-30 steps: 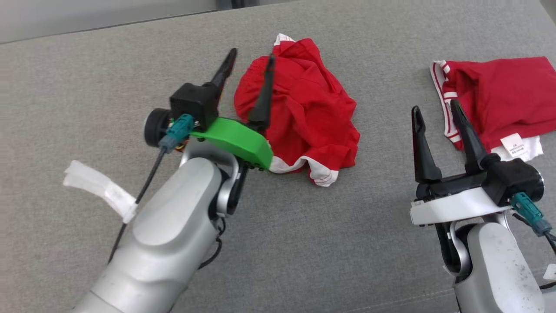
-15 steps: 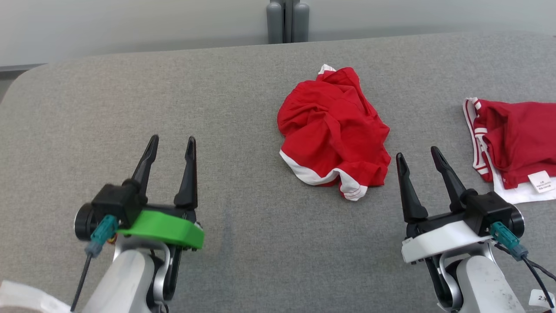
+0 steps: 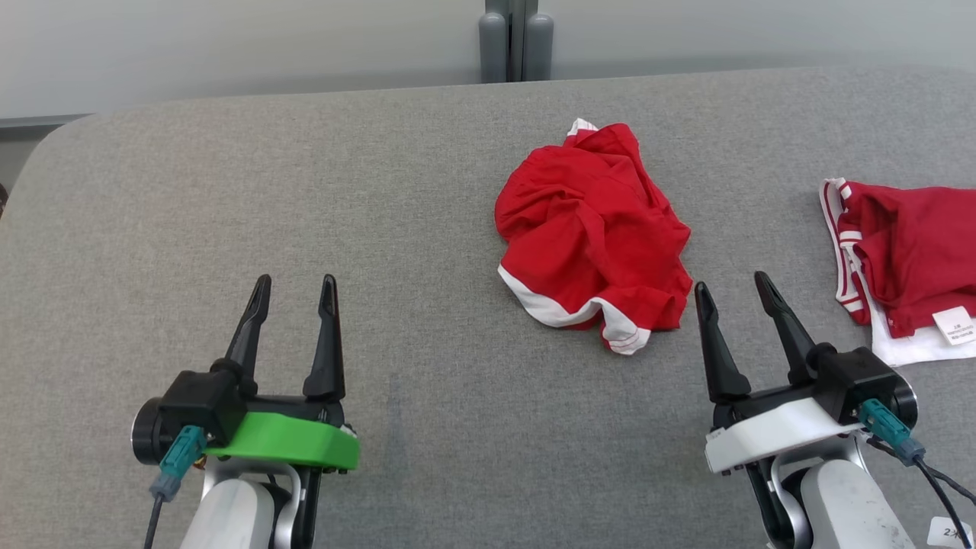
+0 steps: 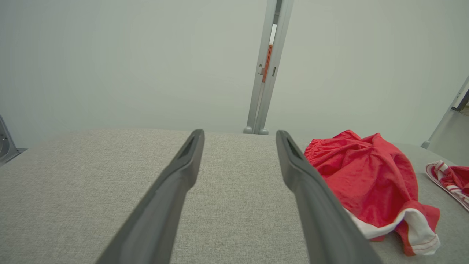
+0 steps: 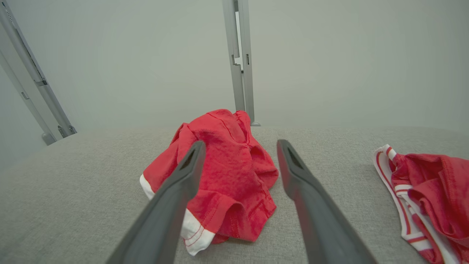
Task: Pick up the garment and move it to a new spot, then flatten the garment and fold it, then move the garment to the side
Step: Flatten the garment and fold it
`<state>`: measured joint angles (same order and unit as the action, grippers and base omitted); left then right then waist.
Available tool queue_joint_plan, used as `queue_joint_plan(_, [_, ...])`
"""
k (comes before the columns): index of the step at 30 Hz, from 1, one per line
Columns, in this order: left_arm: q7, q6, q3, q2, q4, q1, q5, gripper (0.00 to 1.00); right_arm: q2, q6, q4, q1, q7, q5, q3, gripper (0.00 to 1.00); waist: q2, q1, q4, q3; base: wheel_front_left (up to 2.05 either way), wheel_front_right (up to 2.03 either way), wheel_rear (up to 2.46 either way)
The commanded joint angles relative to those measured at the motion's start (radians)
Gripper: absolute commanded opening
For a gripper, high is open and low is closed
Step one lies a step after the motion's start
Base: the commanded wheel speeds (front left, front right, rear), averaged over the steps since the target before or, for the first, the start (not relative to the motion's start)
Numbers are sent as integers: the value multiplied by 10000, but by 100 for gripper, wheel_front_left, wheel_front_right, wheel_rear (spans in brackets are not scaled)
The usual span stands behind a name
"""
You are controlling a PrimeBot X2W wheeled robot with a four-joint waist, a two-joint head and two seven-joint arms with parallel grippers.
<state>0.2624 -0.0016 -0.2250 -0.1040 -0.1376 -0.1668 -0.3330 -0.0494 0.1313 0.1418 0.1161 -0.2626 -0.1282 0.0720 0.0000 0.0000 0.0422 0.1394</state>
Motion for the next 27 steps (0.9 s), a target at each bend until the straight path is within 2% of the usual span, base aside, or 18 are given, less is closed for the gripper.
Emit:
queue_joint_plan(1, [27, -106, 114, 69, -74, 103, 137, 100, -23, -11, 132, -115, -28, -108, 20, 100, 0, 0, -30, 29, 0, 0, 0])
queue_joint_plan(5, [28, -343, 282, 237, -244, 62, 283, 100, -15, -11, 843, -181, 250, -109, 408, 100, 0, 0, -19, 136, 0, 0, 0])
queue_joint_plan(12, [28, -637, 282, 430, -542, -285, 552, 100, -26, -11, 2070, 316, 538, -914, 1080, 100, 0, 0, 294, 442, 0, 0, 0])
queue_joint_plan(18, [28, -734, 274, 493, -694, -452, 640, 100, -29, -11, 3103, 921, 395, -2035, 1063, 100, 0, 0, 734, 685, 0, 0, 0])
queue_joint_plan(26, [28, -800, 388, 526, -765, -401, 664, 100, -37, -11, 4034, 1524, 206, -2167, 1324, 100, 0, 0, 1022, 740, 0, 0, 0])
queue_joint_plan(27, [28, -806, 403, 528, -774, -373, 660, 100, -32, -11, 4065, 1585, 162, -2149, 1340, 77, 0, 0, 1017, 725, 0, 0, 0])
